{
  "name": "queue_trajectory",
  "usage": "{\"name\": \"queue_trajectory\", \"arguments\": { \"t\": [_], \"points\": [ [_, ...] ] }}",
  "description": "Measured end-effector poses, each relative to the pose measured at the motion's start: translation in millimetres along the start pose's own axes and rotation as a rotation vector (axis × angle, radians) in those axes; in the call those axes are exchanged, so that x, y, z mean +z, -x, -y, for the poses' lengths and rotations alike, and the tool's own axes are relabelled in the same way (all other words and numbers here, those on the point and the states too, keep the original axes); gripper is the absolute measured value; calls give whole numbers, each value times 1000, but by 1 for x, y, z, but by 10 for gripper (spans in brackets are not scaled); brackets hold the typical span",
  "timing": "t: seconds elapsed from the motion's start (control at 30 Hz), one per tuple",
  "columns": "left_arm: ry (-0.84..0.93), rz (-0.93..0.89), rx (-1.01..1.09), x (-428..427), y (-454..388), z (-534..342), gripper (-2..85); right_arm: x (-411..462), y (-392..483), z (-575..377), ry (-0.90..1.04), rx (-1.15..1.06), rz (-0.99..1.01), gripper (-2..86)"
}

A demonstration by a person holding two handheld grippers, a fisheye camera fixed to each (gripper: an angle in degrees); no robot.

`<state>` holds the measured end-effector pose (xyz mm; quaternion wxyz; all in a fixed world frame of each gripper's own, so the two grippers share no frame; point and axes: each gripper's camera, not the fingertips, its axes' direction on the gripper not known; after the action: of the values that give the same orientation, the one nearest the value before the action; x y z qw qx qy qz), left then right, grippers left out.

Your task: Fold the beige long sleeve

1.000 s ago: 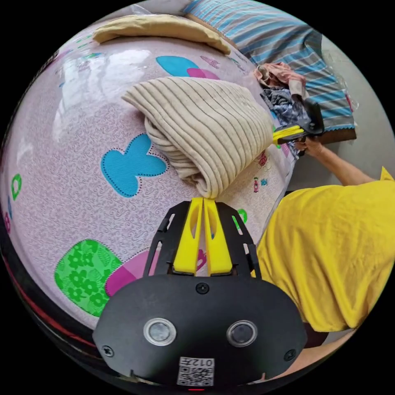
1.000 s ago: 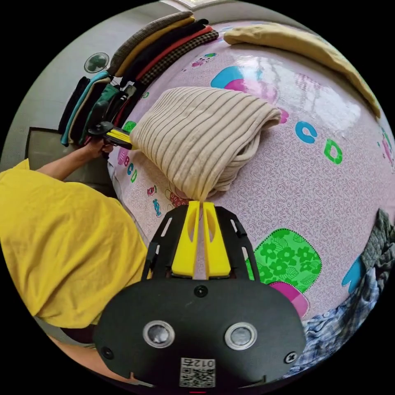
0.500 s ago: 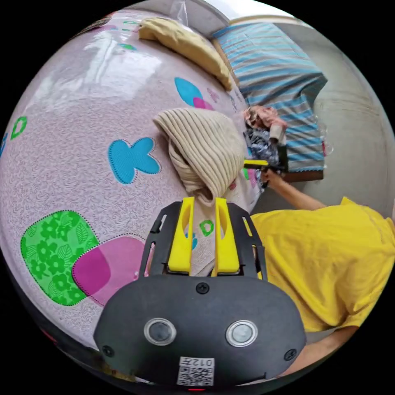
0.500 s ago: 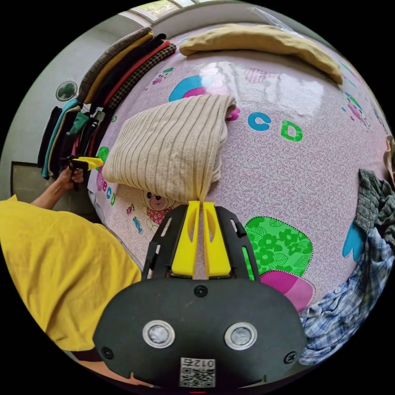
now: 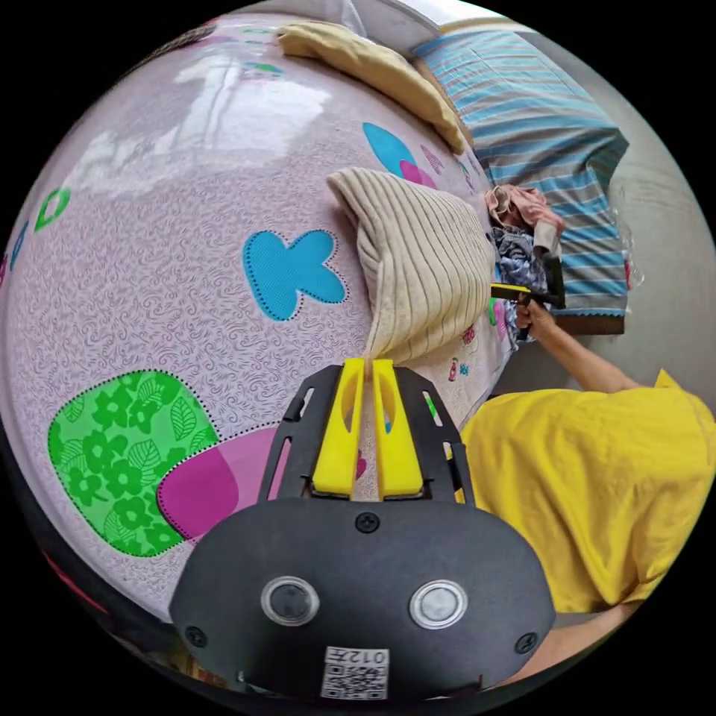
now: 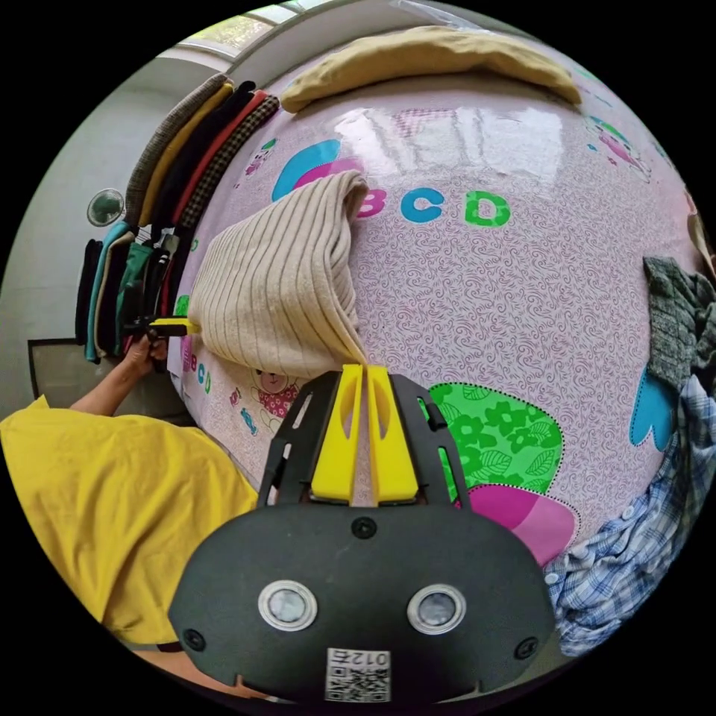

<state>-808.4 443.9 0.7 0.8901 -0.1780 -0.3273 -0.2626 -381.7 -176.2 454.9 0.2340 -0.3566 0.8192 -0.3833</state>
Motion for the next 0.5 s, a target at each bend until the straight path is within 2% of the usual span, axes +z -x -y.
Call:
{"name": "queue_trajectory", "arguments": {
  "t": [0.2, 0.37, 0.5],
  "points": [
    [94, -221, 21, 7, 5, 21, 24, -11, 1, -2, 27, -16, 64, 37],
    [12, -293, -27, -23, 25, 17, 39, -37, -7, -6, 44, -30, 111, 69],
    [-101, -327, -57, -59, 40, 10, 39, -69, -14, -6, -38, -23, 131, 74]
  ]
}}
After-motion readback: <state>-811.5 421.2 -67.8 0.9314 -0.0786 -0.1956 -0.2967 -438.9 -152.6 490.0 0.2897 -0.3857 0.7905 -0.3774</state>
